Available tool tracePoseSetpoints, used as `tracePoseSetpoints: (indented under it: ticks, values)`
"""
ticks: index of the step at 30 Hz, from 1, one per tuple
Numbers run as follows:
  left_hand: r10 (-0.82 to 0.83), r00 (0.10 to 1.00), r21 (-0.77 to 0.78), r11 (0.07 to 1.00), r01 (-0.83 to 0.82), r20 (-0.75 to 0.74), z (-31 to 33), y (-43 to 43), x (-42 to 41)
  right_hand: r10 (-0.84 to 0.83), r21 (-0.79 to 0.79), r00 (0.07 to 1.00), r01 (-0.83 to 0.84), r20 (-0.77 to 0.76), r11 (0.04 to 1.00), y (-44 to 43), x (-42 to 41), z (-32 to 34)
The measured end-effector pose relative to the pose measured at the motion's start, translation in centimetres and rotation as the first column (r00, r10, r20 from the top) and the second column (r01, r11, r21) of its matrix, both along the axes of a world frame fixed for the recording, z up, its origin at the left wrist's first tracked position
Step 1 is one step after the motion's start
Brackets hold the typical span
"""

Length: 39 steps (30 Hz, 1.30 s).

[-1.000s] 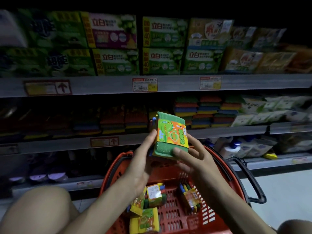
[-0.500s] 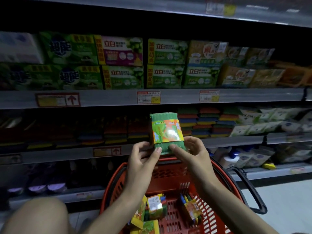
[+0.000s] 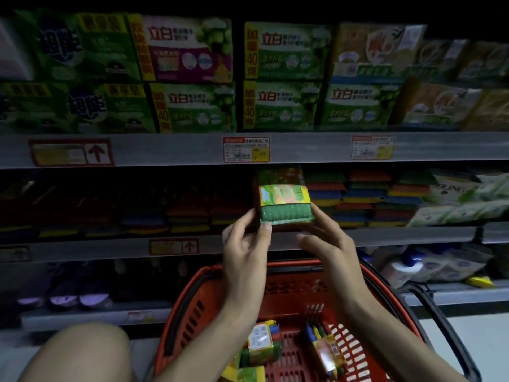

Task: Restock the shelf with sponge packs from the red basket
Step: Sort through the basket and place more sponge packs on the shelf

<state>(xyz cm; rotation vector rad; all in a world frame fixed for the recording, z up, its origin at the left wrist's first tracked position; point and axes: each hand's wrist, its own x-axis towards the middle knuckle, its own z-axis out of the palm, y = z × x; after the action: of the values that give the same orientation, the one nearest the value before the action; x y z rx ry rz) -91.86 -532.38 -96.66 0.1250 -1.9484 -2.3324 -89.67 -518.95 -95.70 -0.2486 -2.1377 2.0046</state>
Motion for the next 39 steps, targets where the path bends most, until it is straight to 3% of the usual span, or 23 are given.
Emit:
tracePoseSetpoints:
  ticks: [17, 24, 39]
  values:
    - [-0.017, 0.998, -0.096, 0.995, 0.023, 0.066, -0.4, 1.2, -2.8, 0.021, -0.037, 0.997, -0.019, 0.076, 0.999, 0.4, -2.7, -0.7]
    - [-0.018, 0.997, -0.039, 0.999, 0.021, 0.075, 0.0, 1.1, -3.3, 0.041, -0.064, 0.996, -0.036, 0.076, 0.997, 0.4, -3.0, -0.6]
    - [-0.014, 0.996, -0.080, 0.997, 0.021, 0.083, 0.2, 1.0, -3.1, -0.004, -0.100, 0.997, 0.012, 0.071, 0.995, -0.1, -3.2, -1.2]
